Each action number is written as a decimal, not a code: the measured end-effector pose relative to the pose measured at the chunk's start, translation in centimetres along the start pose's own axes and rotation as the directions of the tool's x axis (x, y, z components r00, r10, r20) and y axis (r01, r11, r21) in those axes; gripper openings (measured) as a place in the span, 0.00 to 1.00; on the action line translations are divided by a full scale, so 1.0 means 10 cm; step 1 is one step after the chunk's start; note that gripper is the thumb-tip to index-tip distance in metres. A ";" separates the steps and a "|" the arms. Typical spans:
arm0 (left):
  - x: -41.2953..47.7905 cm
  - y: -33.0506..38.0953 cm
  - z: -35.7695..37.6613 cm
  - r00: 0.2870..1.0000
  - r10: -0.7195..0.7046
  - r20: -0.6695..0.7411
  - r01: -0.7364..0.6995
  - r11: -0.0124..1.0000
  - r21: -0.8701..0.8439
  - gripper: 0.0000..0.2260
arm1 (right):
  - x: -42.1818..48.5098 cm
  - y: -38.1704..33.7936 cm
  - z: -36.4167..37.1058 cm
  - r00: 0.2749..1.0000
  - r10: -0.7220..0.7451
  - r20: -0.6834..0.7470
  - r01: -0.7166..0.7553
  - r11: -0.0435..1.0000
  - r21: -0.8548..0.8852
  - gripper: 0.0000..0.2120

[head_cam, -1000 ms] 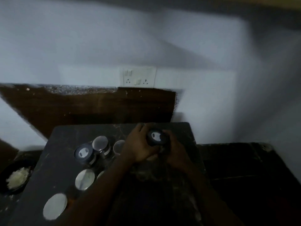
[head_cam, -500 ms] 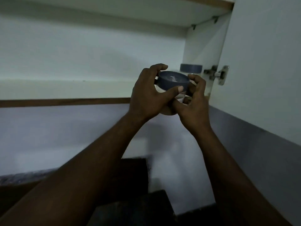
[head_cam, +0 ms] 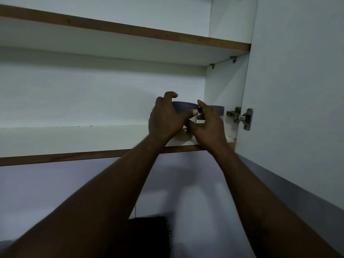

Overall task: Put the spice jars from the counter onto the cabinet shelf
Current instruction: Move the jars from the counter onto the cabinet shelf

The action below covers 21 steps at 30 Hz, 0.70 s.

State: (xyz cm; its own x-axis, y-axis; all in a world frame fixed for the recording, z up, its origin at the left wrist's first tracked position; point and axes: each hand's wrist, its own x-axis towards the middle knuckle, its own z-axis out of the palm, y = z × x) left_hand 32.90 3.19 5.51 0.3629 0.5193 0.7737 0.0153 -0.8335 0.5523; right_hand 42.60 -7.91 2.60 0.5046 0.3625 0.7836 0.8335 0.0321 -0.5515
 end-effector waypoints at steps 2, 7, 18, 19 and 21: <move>0.01 -0.08 0.06 0.999 -0.048 0.021 0.047 0.998 0.028 0.38 | -0.01 0.06 0.07 1.000 0.016 0.018 -0.015 0.999 -0.039 0.38; 0.05 -0.14 0.17 0.998 -0.055 0.044 0.050 0.994 0.094 0.39 | -0.03 0.09 0.17 0.997 0.078 0.014 -0.076 0.991 -0.109 0.36; -0.43 -0.03 -0.10 0.999 -0.021 -0.027 0.022 0.998 0.058 0.37 | -0.47 -0.10 0.16 0.968 -0.106 -0.227 0.079 0.989 -0.124 0.21; -0.56 -0.02 -0.18 0.998 0.019 -0.054 -0.017 0.999 0.038 0.34 | -0.60 -0.15 0.18 0.961 -0.146 -0.234 0.126 0.987 -0.099 0.20; -0.86 -0.05 -0.39 0.995 0.075 -0.066 -0.076 0.997 -0.014 0.28 | -0.90 -0.25 0.26 0.966 -0.185 -0.183 0.185 0.983 -0.018 0.17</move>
State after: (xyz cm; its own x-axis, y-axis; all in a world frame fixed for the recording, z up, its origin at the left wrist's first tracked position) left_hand 26.12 -0.11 -0.17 0.3009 0.4667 0.8317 -0.0258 -0.8678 0.4962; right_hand 35.42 -8.82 -3.84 0.3744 0.1741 0.9108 0.9163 0.0813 -0.3922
